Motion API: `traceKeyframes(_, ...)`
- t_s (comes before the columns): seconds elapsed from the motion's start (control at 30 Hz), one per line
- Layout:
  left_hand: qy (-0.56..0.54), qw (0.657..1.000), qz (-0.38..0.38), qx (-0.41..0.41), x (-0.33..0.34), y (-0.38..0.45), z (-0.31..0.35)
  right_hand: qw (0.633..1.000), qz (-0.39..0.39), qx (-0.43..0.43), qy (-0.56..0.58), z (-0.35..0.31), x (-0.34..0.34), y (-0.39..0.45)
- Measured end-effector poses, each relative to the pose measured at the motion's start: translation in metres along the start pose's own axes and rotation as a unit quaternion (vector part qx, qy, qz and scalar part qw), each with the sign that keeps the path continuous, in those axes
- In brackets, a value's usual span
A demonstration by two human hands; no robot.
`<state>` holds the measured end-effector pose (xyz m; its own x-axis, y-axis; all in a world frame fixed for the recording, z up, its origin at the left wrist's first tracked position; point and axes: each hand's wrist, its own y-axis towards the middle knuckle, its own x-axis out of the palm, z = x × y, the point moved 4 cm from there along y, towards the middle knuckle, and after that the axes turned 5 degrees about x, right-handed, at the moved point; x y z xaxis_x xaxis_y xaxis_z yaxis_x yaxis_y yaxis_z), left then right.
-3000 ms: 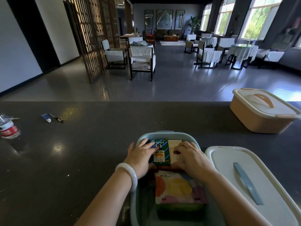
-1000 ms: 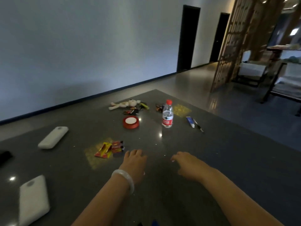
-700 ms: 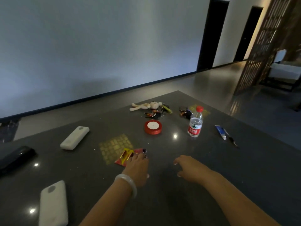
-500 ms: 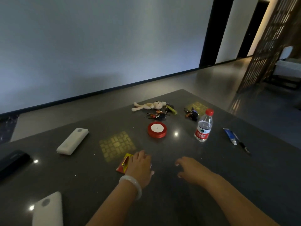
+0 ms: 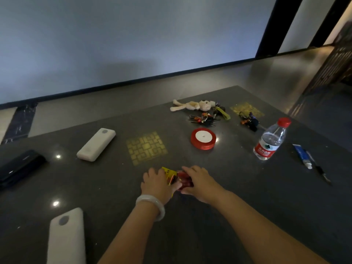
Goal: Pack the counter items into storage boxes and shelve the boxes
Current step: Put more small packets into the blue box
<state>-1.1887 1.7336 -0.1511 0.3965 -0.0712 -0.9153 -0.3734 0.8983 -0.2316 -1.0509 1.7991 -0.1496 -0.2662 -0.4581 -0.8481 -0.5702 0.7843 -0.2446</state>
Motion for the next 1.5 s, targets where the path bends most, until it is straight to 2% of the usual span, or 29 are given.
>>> traceKeyframes(0.1, -0.044, 0.998, -0.018, -0.027, -0.005, -0.002, -0.001, 0.999, 0.038, 0.023, 0.005, 0.003, 0.003, -0.004)
traceKeyframes(0.23, -0.178, 0.982, -0.036, -0.059, -0.004, -0.01, -0.003, 0.997, 0.044, 0.051, 0.026, 0.01, 0.005, -0.018)
traceKeyframes(0.43, -0.305, 0.951, 0.013, -0.035, 0.001, -0.03, 0.006, 0.989, 0.081, 0.102, 0.072, 0.033, -0.004, -0.063)
traceKeyframes(0.53, -0.35, 0.937, 0.013, 0.015, 0.004, -0.043, 0.029, 0.979, 0.122, 0.136, 0.089, 0.053, -0.025, -0.101)
traceKeyframes(0.7, -0.428, 0.889, -0.091, 0.134, 0.024, -0.078, 0.11, 0.951, 0.209, 0.198, 0.115, 0.099, -0.075, -0.2)
traceKeyframes(0.8, -0.466, 0.841, -0.193, 0.194, 0.042, -0.116, 0.176, 0.925, 0.273, 0.239, 0.111, 0.13, -0.098, -0.279)
traceKeyframes(0.97, -0.459, 0.786, -0.31, 0.276, 0.064, -0.207, 0.278, 0.878, 0.343, 0.327, 0.066, 0.17, -0.111, -0.417)
traceKeyframes(1.17, -0.41, 0.741, -0.383, 0.369, 0.094, -0.331, 0.351, 0.802, 0.418, 0.426, 0.016, 0.191, -0.101, -0.589)
traceKeyframes(1.33, -0.325, 0.708, -0.394, 0.488, 0.114, -0.431, 0.378, 0.714, 0.488, 0.502, 0.011, 0.199, -0.077, -0.722)
traceKeyframes(1.5, -0.233, 0.702, -0.381, 0.554, 0.143, -0.514, 0.383, 0.684, 0.487, 0.544, -0.001, 0.205, -0.034, -0.798)
